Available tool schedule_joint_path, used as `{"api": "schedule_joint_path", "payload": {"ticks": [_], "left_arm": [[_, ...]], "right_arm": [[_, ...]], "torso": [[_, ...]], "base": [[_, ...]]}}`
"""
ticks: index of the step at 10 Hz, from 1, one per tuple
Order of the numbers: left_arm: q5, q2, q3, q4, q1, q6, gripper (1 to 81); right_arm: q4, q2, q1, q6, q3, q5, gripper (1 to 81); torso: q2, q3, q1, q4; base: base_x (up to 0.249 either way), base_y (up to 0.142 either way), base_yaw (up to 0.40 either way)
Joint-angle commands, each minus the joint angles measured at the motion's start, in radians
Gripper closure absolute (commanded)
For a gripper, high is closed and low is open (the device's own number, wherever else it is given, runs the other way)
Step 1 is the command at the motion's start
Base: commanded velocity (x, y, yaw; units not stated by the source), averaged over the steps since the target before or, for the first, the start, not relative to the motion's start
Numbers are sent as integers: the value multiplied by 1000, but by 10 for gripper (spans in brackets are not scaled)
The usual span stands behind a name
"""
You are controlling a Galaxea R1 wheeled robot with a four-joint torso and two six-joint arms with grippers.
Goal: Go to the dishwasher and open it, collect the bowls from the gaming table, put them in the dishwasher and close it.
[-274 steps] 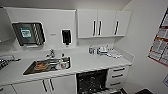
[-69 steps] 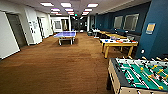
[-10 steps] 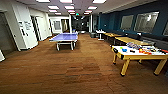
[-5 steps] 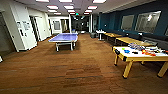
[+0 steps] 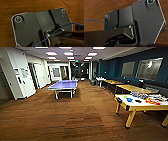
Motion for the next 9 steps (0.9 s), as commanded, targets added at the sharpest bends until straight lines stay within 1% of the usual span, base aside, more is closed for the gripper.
{"api": "schedule_joint_path", "payload": {"ticks": [1, 9], "left_arm": [[45, -8, 2, 10, -50, 2, 10], [44, -3, 2, 7, -51, 3, 10]], "right_arm": [[-7, 1, 43, -1, 9, -50, 10], [-2, -5, 64, 1, 4, -50, 10]], "torso": [[0, 0, 0, 0], [0, 0, 0, 0]], "base": [[224, 0, 0], [224, 0, 0]]}}
